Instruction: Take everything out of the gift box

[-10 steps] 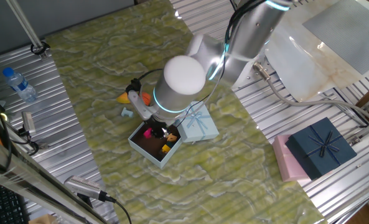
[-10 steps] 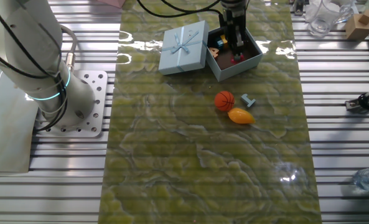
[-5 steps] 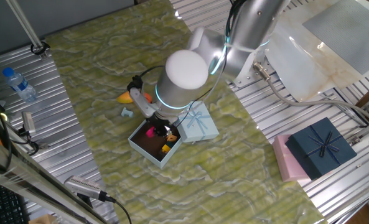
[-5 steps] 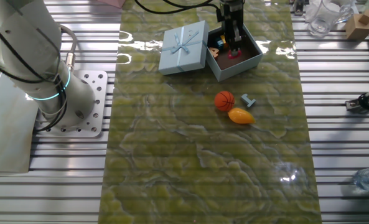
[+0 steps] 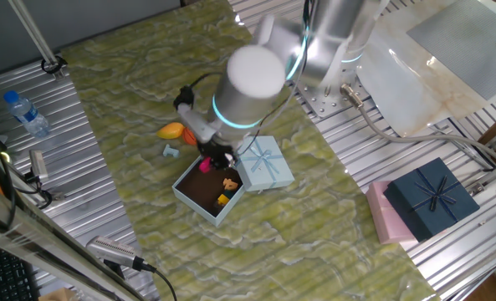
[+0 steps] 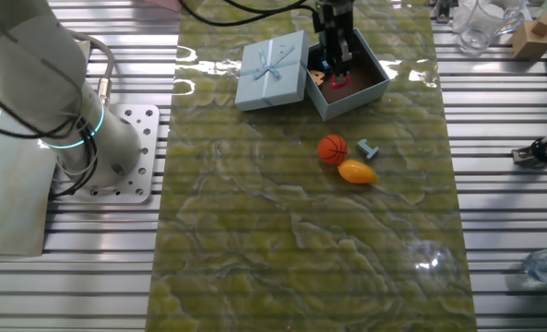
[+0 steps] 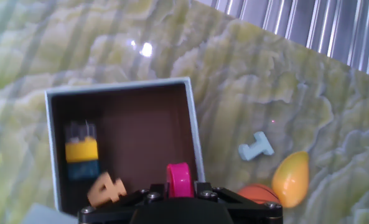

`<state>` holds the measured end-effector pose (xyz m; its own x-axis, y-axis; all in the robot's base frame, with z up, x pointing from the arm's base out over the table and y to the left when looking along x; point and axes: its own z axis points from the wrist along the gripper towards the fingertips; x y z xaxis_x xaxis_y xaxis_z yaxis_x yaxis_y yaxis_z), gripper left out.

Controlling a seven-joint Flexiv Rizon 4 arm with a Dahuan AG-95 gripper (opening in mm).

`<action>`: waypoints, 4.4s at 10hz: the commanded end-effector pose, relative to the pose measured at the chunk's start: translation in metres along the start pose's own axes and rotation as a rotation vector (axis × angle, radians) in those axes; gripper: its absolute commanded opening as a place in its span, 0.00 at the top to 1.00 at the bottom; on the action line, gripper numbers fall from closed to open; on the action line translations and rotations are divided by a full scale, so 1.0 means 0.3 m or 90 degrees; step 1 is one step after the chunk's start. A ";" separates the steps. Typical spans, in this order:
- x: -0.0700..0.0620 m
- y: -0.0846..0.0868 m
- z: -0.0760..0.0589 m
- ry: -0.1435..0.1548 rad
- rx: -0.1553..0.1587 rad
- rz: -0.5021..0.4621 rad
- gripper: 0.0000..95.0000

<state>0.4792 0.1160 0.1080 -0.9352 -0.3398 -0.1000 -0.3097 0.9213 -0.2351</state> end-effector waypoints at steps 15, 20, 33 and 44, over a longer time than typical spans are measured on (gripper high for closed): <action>0.032 -0.184 0.029 0.024 -0.014 -0.045 1.00; 0.002 -0.208 0.066 0.035 -0.052 -0.045 1.00; -0.075 -0.229 0.156 0.070 -0.096 -0.039 1.00; -0.101 -0.234 0.194 0.071 -0.105 -0.056 0.80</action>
<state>0.5393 0.0500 0.0710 -0.9133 -0.4066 0.0228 -0.4071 0.9101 -0.0774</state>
